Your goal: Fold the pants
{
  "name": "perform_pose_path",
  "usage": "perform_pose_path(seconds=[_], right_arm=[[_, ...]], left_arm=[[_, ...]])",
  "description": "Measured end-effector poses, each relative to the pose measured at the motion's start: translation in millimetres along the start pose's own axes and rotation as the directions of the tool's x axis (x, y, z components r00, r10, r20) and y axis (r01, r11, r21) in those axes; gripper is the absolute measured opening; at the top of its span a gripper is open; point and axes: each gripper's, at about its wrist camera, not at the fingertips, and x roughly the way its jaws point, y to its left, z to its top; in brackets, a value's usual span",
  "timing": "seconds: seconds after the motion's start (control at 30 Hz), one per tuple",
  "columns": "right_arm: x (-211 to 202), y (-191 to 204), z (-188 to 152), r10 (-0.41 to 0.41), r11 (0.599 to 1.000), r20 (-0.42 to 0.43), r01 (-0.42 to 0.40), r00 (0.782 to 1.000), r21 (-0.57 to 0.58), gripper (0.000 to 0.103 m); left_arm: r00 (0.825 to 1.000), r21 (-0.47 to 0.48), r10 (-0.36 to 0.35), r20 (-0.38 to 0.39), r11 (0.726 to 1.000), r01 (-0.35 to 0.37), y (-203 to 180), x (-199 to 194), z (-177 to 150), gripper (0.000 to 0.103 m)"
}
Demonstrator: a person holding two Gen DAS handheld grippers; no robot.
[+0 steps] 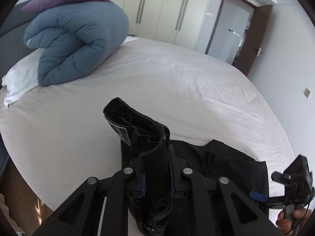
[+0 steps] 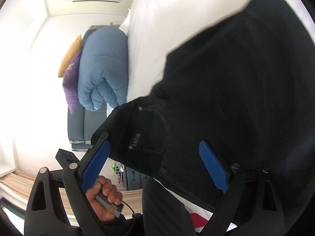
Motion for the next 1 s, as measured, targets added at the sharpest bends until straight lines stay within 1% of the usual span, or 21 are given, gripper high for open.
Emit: perform_pose_path(seconds=[0.07,0.1,0.13,0.17,0.2,0.27,0.37,0.47,0.53,0.6,0.7,0.73,0.8,0.87,0.93,1.0], right_arm=[[-14,7,8,0.013,1.0,0.014,-0.013,1.0,-0.004,0.094],[-20,10,14,0.015,1.0,0.018,-0.015,1.0,-0.004,0.096],[-27,13,20,0.017,1.0,0.021,-0.017,1.0,-0.009,0.096],[-35,17,24,0.021,1.0,0.025,-0.02,0.999,-0.024,0.098],[-42,20,28,0.019,0.999,0.029,-0.018,0.999,-0.045,0.101],[-53,22,34,0.006,0.998,0.036,-0.003,0.999,-0.067,0.103],[-58,14,37,-0.008,0.998,-0.007,0.008,1.0,-0.06,0.103],[-52,3,38,-0.065,0.997,-0.06,0.063,0.996,-0.044,0.103],[-44,2,38,-0.093,0.995,-0.085,0.088,0.992,-0.056,0.103],[-34,1,40,-0.121,0.991,-0.108,0.114,0.987,-0.065,0.103],[-22,-4,43,-0.191,0.982,-0.138,0.188,0.972,-0.036,0.103],[-23,-5,45,-0.193,0.981,-0.132,0.192,0.972,-0.018,0.103],[-29,-6,46,-0.152,0.988,-0.109,0.153,0.982,0.004,0.103],[-33,-9,45,-0.12,0.992,-0.09,0.123,0.989,0.026,0.103],[-26,-14,44,-0.11,0.991,-0.112,0.117,0.988,0.06,0.103],[-16,-17,46,-0.116,0.99,-0.135,0.125,0.984,0.061,0.103]], left_arm=[[1.0,0.121,-0.027,0.007,0.992,0.026,-46,-4,-7,0.016],[0.999,0.192,-0.04,0.004,0.981,0.039,-70,-4,-15,0.016],[0.998,0.261,-0.058,-0.006,0.964,0.057,-94,-3,-25,0.015],[0.997,0.315,-0.079,-0.026,0.945,0.083,-116,-1,-37,0.012],[0.993,0.358,-0.1,-0.055,0.927,0.113,-135,2,-51,0.012],[0.986,0.407,-0.133,-0.104,0.899,0.165,-163,8,-74,0.011],[0.974,0.472,-0.162,-0.157,0.854,0.218,-190,11,-104,0.009],[0.968,0.518,-0.18,-0.174,0.819,0.246,-201,7,-119,0.009],[0.967,0.534,-0.184,-0.177,0.807,0.252,-203,4,-123,0.009],[0.967,0.53,-0.188,-0.172,0.809,0.252,-200,1,-121,0.009],[0.967,0.5,-0.198,-0.161,0.829,0.253,-191,-3,-113,0.009],[0.967,0.486,-0.201,-0.154,0.837,0.251,-187,-5,-110,0.009],[0.966,0.453,-0.212,-0.146,0.854,0.256,-177,-7,-103,0.009],[0.963,0.431,-0.227,-0.142,0.862,0.267,-170,-9,-99,0.009],[0.962,0.433,-0.236,-0.137,0.859,0.273,-168,-11,-99,0.009],[0.961,0.442,-0.241,-0.132,0.854,0.275,-167,-13,-100,0.009]])
